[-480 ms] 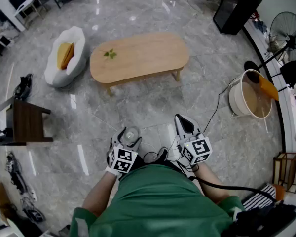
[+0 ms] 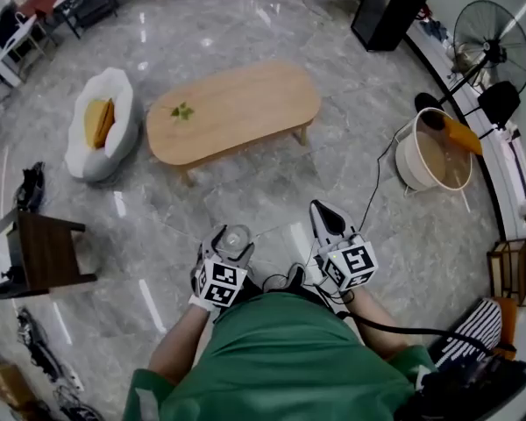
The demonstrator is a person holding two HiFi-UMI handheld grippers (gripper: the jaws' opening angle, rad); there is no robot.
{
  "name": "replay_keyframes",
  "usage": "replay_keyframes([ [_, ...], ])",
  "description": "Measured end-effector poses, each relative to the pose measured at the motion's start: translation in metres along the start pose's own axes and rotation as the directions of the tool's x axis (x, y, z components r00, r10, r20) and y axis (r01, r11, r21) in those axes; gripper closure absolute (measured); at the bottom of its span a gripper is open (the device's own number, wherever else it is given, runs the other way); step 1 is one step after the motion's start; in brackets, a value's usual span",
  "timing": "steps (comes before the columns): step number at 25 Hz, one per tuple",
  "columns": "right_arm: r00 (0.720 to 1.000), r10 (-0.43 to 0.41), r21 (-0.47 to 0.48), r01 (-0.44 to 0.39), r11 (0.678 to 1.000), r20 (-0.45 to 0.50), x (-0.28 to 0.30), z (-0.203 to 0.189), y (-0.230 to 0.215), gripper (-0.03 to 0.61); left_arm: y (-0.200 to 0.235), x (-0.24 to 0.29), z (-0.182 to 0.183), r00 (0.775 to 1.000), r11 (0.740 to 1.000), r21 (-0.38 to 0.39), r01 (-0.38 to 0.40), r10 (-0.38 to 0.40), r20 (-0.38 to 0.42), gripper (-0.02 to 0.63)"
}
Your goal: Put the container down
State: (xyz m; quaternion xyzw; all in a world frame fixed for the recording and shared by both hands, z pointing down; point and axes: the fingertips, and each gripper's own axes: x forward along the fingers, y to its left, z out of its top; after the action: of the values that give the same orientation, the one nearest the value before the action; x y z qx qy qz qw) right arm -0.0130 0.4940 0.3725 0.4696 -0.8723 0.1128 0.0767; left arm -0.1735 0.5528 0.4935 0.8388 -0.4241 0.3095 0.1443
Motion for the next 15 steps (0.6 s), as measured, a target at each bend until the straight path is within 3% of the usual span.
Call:
replay_keyframes([
  [9, 0.986, -0.167, 0.017, 0.167, 0.986, 0.02, 0.003, 0.011, 0.002, 0.565, 0.036, 0.016, 0.013, 0.995, 0.992, 0.078, 0.096, -0.099, 0.03, 0.275],
  [15, 0.974, -0.226, 0.026, 0.225, 0.974, 0.021, 0.011, 0.013, -0.037, 0.565, 0.041, 0.053, 0.042, 0.992, 0.988, 0.099, 0.118, -0.122, 0.038, 0.275],
])
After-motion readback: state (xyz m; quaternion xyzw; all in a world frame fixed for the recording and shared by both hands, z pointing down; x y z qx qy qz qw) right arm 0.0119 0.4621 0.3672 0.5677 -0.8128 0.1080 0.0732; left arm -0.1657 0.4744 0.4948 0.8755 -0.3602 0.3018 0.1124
